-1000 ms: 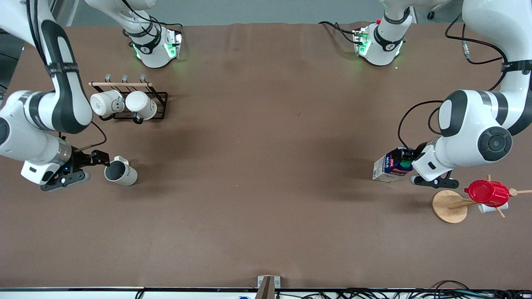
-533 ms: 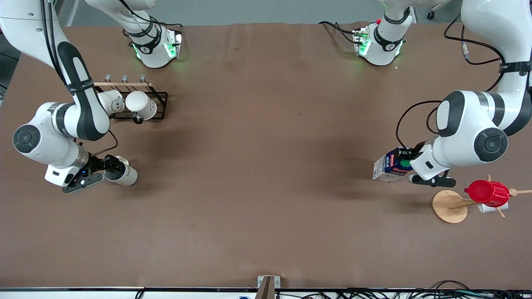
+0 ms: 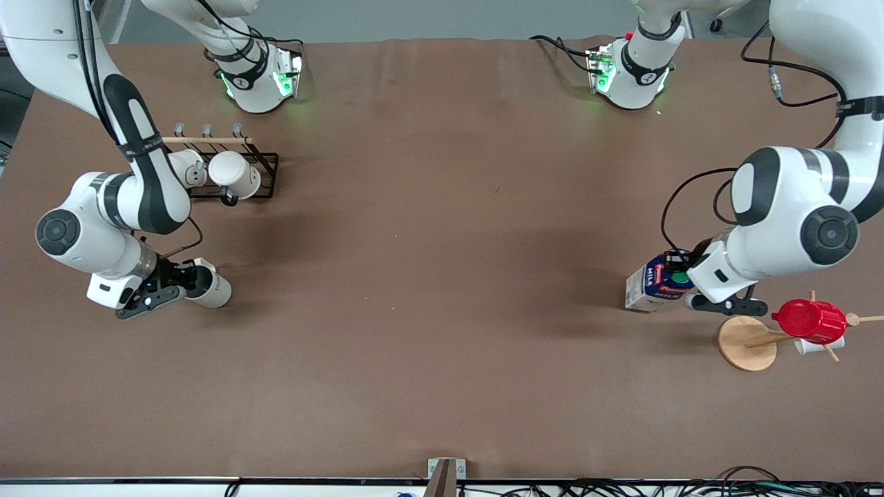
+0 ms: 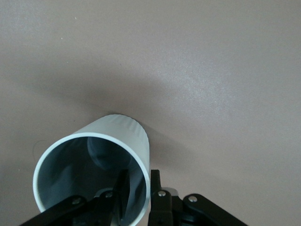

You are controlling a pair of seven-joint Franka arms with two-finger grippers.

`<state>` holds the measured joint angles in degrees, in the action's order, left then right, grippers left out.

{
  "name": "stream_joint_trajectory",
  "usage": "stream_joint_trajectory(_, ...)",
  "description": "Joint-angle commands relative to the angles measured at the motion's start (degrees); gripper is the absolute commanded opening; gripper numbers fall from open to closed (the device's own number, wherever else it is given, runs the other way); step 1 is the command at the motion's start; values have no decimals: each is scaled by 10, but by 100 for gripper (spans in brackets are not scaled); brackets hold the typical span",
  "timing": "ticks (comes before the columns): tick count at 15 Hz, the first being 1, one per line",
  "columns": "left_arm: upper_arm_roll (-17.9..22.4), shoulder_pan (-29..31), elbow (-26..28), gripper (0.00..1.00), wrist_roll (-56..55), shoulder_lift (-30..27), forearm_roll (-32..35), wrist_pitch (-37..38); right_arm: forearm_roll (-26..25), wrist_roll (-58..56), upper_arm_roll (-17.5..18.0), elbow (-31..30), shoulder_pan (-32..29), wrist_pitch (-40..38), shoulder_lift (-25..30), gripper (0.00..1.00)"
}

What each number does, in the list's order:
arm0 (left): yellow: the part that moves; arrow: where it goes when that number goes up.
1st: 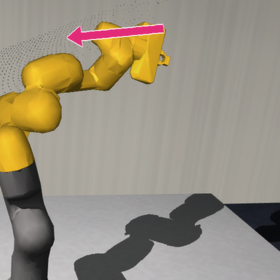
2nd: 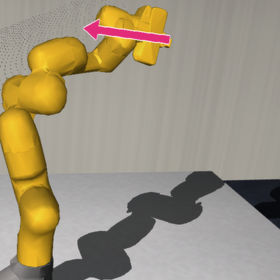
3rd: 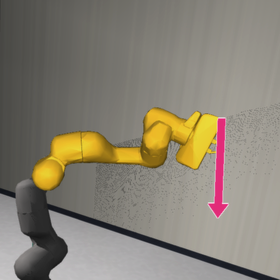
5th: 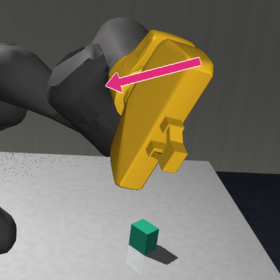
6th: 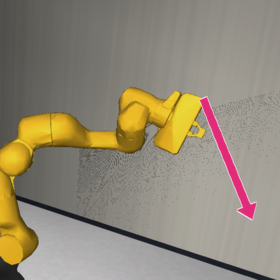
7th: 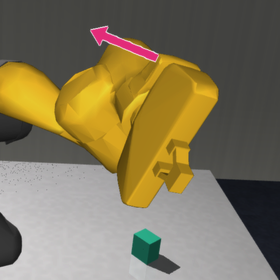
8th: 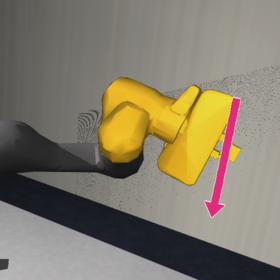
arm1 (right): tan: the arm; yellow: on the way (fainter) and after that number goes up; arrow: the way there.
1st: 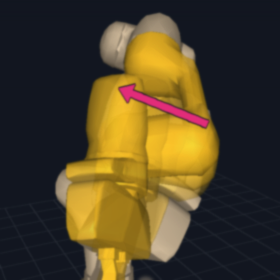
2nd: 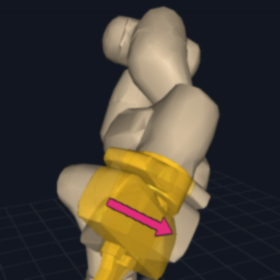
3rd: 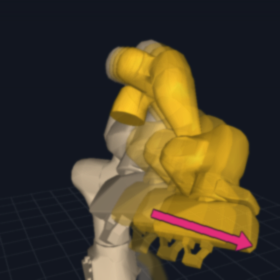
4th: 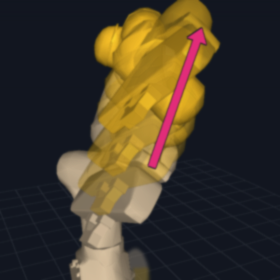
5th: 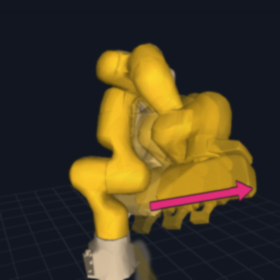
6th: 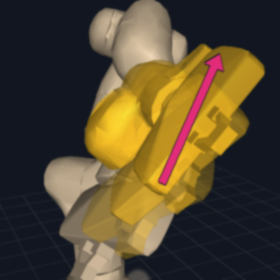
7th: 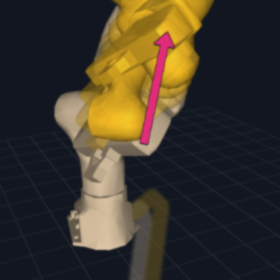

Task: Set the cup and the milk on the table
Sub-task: 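Lift the grey mug with the right gripper while the left gripper lifts the milk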

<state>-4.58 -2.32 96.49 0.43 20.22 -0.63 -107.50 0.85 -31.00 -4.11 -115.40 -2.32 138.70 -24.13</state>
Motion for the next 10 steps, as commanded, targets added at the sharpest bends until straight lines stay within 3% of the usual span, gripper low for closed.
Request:
stream_joint_trajectory(1,-1,-1,-53,23,-3,-13,10,66,1,44,2,-4,-3,-1,4,0)
stream_joint_trajectory(4,-1,-2,-109,23,-3,-20,5,122,2,109,7,8,1,-49,17,0)
stream_joint_trajectory(7,-17,-1,-134,23,-6,-21,1,144,2,230,11,13,48,-97,58,0)
stream_joint_trajectory(10,-20,-4,-140,23,-36,-21,2,151,2,429,65,22,89,-111,78,0)
